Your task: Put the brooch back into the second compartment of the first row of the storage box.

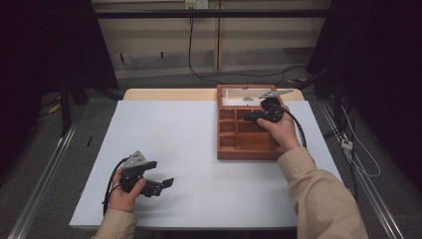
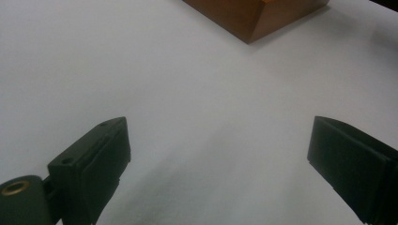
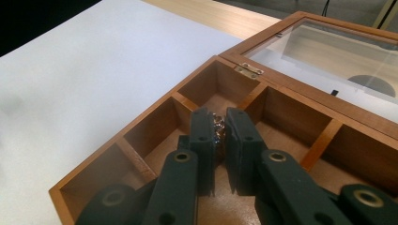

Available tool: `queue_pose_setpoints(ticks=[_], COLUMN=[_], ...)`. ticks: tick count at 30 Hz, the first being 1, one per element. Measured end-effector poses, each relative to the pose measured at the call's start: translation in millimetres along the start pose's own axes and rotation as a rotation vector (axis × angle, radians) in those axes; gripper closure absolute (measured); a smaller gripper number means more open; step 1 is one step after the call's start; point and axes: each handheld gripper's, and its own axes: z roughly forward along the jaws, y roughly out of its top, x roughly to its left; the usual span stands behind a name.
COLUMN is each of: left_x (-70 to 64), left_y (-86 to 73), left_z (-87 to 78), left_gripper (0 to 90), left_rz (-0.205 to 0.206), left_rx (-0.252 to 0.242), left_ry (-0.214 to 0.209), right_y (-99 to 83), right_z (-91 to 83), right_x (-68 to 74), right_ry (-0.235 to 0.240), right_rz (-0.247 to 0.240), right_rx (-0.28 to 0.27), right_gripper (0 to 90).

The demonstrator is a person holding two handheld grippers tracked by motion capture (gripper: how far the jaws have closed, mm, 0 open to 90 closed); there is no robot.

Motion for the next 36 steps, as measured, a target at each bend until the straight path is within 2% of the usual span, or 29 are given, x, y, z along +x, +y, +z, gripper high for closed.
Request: queue_pose_setpoints(ticks=[13,21,34,36], left_x=[0.1,-0.1,-0.4,-0.1], left_y=[-0.1,-0.2,-0.4,-0.5], left_z=[0.6,0.5,1.4,1.7], left_gripper=[6.1,6.1,6.1,6.1], left_rz=[0.001,0.000,0.003,0.001], left_rx=[0.001,-0.001,-0.002,-0.001], left_ry=[0.004,0.006,0.002,0.001], right_y=[2.1,4.7,-2.2,-2.9], right_z=[4.2,9.9,33.7,36.2], right_x=[-12.0,-18.9,-29.1,-29.7], right_ry=[-0.031,-0.072,-0.111,-0.123], right_rz=[0.025,0.034,0.056,0.055], right_rx=[-0.010,-0.007,0.036,0.031], right_gripper=[82.4,82.5,82.2,77.8])
